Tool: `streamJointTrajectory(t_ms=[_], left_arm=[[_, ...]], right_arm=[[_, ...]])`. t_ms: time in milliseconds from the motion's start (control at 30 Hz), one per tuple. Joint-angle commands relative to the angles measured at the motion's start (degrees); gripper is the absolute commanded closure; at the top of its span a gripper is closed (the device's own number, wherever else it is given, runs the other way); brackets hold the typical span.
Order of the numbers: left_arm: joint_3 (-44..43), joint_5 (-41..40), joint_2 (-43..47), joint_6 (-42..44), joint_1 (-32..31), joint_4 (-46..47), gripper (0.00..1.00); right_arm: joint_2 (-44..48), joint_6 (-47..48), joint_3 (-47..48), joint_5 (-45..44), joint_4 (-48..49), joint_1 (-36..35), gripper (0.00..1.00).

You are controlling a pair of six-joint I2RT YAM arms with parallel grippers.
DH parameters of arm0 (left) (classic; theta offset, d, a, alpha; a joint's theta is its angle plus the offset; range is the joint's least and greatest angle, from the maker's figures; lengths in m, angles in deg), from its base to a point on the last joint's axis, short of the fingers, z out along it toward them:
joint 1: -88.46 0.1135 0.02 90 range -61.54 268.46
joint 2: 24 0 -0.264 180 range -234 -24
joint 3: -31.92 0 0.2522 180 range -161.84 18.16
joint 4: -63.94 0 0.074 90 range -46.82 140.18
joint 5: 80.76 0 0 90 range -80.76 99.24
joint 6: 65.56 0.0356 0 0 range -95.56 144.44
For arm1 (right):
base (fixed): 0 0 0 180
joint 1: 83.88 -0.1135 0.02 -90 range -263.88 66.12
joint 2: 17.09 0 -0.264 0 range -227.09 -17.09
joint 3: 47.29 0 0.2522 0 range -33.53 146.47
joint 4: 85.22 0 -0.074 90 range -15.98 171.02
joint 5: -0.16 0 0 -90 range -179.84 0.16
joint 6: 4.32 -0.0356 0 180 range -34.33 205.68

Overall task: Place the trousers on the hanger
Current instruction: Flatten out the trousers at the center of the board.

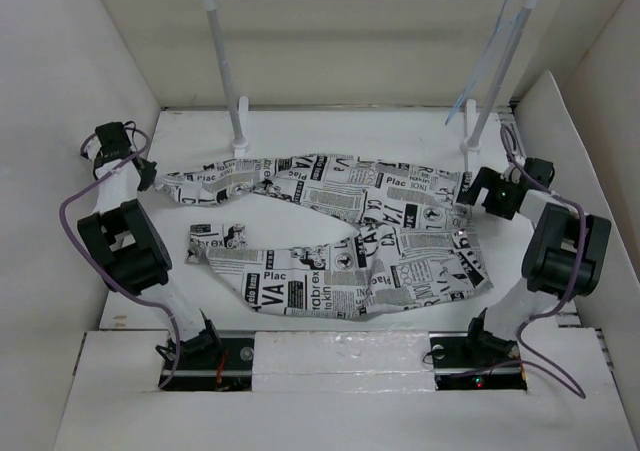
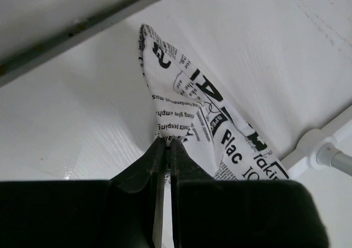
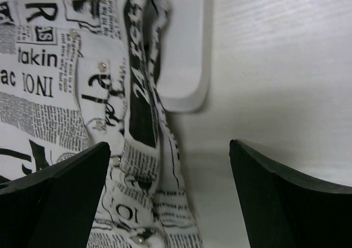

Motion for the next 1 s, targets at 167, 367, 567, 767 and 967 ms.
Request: streamJointTrajectory(t_ms=[167, 367, 567, 767, 967], left_arm=[[1.96, 0.15, 4.24, 0.01, -0.82, 3.52, 1.00], [3.72, 1.20, 5.20, -0.60, -0.82, 4.40, 1.00], [4.95, 1.81, 7.48, -0.69, -0.82, 5.37, 1.00], [7.75, 3.13, 8.54, -1.66, -0.82, 6.77, 1.00], [9.70, 3.13, 7.85, -1.57, -0.82, 7.92, 1.00]], right_arm=[[-5.26, -3.86, -0.91, 11.20, 9.73, -1.17, 0.34], [-7.73, -7.74, -0.91, 13.86, 14.74, -1.70, 0.80], [6.03, -9.24, -0.49, 8.60, 10.81, 2.86, 1.00], [7.67, -8.71, 6.45, 3.32, 4.48, 7.25, 1.00], [1.60, -7.31, 13.84, -1.26, -1.25, 10.08, 1.00]])
